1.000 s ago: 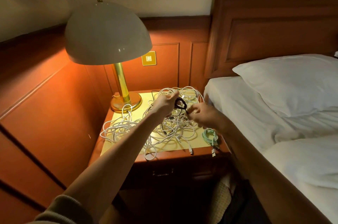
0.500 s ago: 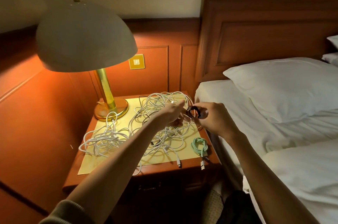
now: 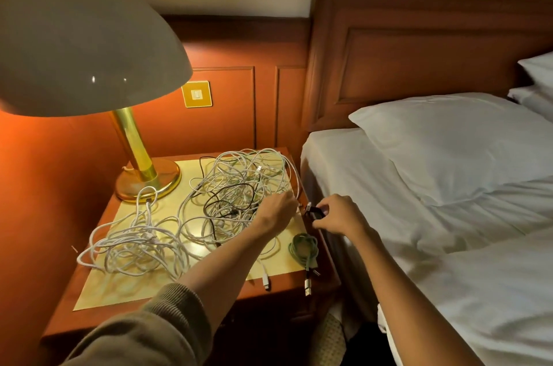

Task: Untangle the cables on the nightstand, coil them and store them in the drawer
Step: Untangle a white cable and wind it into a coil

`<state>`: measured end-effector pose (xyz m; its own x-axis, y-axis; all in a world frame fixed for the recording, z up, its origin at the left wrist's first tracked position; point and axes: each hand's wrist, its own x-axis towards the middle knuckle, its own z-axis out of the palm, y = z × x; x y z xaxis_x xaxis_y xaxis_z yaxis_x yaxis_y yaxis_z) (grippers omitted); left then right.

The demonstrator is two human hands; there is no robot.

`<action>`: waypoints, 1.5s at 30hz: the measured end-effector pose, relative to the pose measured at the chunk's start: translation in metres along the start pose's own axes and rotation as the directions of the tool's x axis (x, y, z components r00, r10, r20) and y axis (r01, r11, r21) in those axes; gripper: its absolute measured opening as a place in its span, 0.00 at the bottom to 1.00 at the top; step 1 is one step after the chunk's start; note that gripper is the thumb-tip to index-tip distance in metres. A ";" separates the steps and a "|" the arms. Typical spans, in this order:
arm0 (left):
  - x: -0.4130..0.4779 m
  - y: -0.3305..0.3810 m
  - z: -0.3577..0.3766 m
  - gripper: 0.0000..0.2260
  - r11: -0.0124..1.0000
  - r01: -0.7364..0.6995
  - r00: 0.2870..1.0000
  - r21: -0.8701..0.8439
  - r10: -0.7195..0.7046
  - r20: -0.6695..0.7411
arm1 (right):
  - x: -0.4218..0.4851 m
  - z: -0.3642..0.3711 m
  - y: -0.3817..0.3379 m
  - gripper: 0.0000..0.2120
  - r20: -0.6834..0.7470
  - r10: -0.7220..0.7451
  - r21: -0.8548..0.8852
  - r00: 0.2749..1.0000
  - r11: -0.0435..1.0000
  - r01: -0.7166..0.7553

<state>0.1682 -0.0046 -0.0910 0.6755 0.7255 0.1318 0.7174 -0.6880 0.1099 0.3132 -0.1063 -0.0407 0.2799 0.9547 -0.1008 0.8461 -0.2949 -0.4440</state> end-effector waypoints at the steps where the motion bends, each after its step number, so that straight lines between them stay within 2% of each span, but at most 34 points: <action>1: 0.001 -0.004 -0.001 0.10 0.996 0.049 0.997 -0.070 -0.052 -0.048 | 0.005 0.003 -0.001 0.16 0.018 -0.006 -0.020 1.000 1.000 0.006; 4: 0.009 -0.026 -0.007 0.08 0.909 0.166 0.963 -0.383 -0.233 -0.135 | 0.021 0.011 -0.010 0.20 0.071 -0.043 -0.091 0.997 0.995 0.050; 6: 0.008 -0.040 -0.017 0.07 0.839 0.178 0.951 -0.515 -0.282 -0.131 | 0.031 0.018 -0.018 0.25 0.118 -0.053 -0.133 0.992 0.989 0.069; 11: -0.004 -0.058 -0.026 0.06 0.782 0.084 0.966 -0.618 -0.216 -0.142 | 0.043 0.034 -0.030 0.20 0.223 -0.029 -0.215 0.974 0.974 0.078; 14: -0.008 -0.060 -0.034 0.06 0.751 0.073 0.963 -0.657 -0.226 -0.151 | 0.047 0.036 -0.033 0.28 0.248 -0.021 -0.211 0.969 0.975 0.075; 16: -0.012 -0.060 -0.043 0.06 0.729 0.046 0.969 -0.683 -0.198 -0.146 | 0.048 0.033 -0.035 0.34 0.310 -0.010 -0.159 0.951 0.985 0.062; 17: -0.015 -0.059 -0.049 0.06 0.702 0.040 0.971 -0.711 -0.194 -0.137 | 0.049 0.030 -0.035 0.34 0.303 -0.009 -0.111 0.953 0.993 0.045; 18: -0.019 -0.060 -0.056 0.06 0.670 0.040 0.970 -0.742 -0.204 -0.132 | 0.049 0.026 -0.036 0.31 0.253 -0.024 -0.051 0.967 0.998 0.039; 20: -0.025 -0.062 -0.071 0.06 0.619 0.028 0.959 -0.785 -0.238 -0.154 | 0.044 0.012 -0.042 0.21 0.055 -0.063 0.109 0.997 0.992 0.057; 21: -0.028 -0.064 -0.080 0.07 0.605 0.015 0.952 -0.796 -0.252 -0.174 | 0.041 0.006 -0.047 0.18 -0.041 -0.078 0.205 0.996 0.975 0.085; 23: -0.033 -0.066 -0.099 0.07 0.582 -0.040 0.934 -0.812 -0.268 -0.238 | 0.039 -0.005 -0.062 0.17 -0.145 -0.155 0.327 0.977 0.925 0.195; 26: -0.040 -0.066 -0.130 0.06 0.573 -0.168 0.900 -0.803 -0.244 -0.362 | 0.036 -0.010 -0.096 0.18 -0.206 -0.383 0.292 0.900 0.854 0.430; 30: -0.049 -0.071 -0.152 0.09 0.574 -0.229 0.859 -0.786 -0.261 -0.440 | 0.046 -0.022 -0.128 0.10 -0.357 -0.406 0.330 0.841 0.787 0.521; 32: -0.055 -0.077 -0.149 0.18 0.619 -0.171 0.857 -0.766 -0.290 -0.426 | 0.050 -0.037 -0.142 0.09 -0.411 -0.382 0.359 0.828 0.766 0.532; 34: -0.060 -0.081 -0.137 0.30 0.680 -0.045 0.878 -0.732 -0.323 -0.354 | 0.048 -0.056 -0.157 0.09 -0.448 -0.368 0.369 0.814 0.754 0.544; 36: -0.057 -0.080 -0.127 0.36 0.688 0.046 0.885 -0.724 -0.365 -0.290 | 0.041 -0.072 -0.171 0.08 -0.443 -0.419 0.323 0.793 0.750 0.577; 38: -0.046 -0.075 -0.130 0.34 0.672 0.070 0.890 -0.737 -0.375 -0.258 | 0.034 -0.084 -0.182 0.08 -0.399 -0.483 0.299 0.779 0.735 0.609; 40: -0.034 -0.069 -0.139 0.25 0.707 0.057 0.907 -0.705 -0.332 -0.260 | 0.026 -0.096 -0.189 0.07 -0.408 -0.495 0.359 0.767 0.685 0.634; 43: -0.017 -0.065 -0.152 0.12 0.783 0.021 0.908 -0.621 -0.274 -0.316 | 0.009 -0.116 -0.199 0.08 -0.482 -0.484 0.500 0.730 0.533 0.683; 45: -0.010 -0.065 -0.156 0.10 0.790 -0.004 0.905 -0.614 -0.258 -0.338 | 0.000 -0.127 -0.203 0.09 -0.503 -0.480 0.558 0.719 0.455 0.694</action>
<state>0.0881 0.0296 0.0546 0.3684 0.8275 0.4237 0.4594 -0.5582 0.6909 0.1994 -0.0518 0.1626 0.0232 0.8080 0.5887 0.3261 0.5505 -0.7685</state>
